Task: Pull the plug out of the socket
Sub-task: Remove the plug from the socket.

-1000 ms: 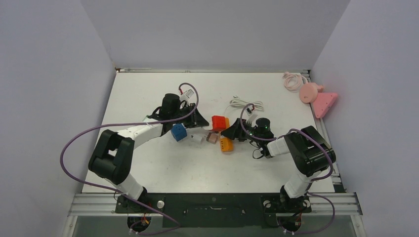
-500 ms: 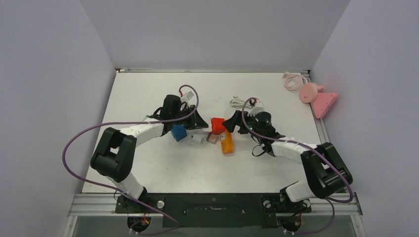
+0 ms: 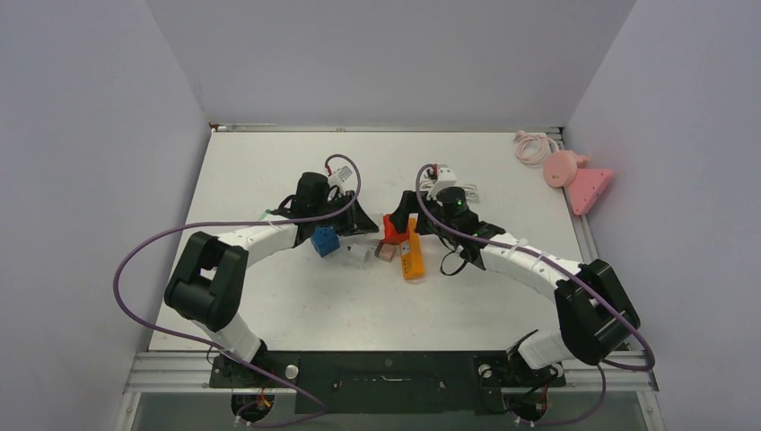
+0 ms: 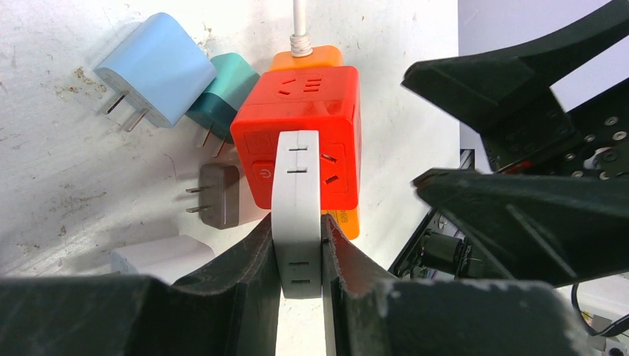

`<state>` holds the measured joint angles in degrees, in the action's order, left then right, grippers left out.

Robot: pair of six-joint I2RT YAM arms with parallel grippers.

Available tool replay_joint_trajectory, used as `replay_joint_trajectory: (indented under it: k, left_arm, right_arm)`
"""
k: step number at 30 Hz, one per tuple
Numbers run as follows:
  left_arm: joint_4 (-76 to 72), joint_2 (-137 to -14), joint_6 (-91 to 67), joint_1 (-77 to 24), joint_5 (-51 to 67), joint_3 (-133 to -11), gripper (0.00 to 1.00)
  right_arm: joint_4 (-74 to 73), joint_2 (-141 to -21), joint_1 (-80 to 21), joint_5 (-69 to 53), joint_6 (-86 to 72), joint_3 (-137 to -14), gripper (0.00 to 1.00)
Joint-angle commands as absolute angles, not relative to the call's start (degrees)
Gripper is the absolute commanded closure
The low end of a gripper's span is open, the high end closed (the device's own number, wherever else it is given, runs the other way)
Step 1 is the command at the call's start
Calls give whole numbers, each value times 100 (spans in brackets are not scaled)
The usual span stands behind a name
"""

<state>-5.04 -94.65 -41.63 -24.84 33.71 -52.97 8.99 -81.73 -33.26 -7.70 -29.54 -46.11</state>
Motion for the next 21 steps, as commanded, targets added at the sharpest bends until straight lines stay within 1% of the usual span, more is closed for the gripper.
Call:
replay_joint_trajectory:
  k: [1, 7, 15, 16, 19, 21]
  left_arm:
    - [-765, -9460, -4076, -2566, 3407, -5257, 100]
    - [-754, -9435, -4063, -2566, 3403, -5263, 100]
    - [-738, -9413, -4064, -2566, 3393, -5269, 100]
    - [-738, -9413, -4062, -2566, 3393, -5268, 100]
    - [-738, -9413, -4055, -2566, 3389, -5265, 100]
    - [-731, -9413, -4051, -2566, 3384, -5268, 100]
  right_arm:
    - [485, -8421, -3516, -508, -2878, -4992, 8]
    - [281, -8772, -3688, -388, -2874, -5304, 12]
    - [154, -8947, -3722, -215, -2933, -5388, 19]
    - [148, -8970, -3718, -215, -2961, -5388, 21]
    - [199, -9018, -3726, -279, -2977, -5372, 32]
    - [194, -9043, -3735, -262, -2965, -5370, 35]
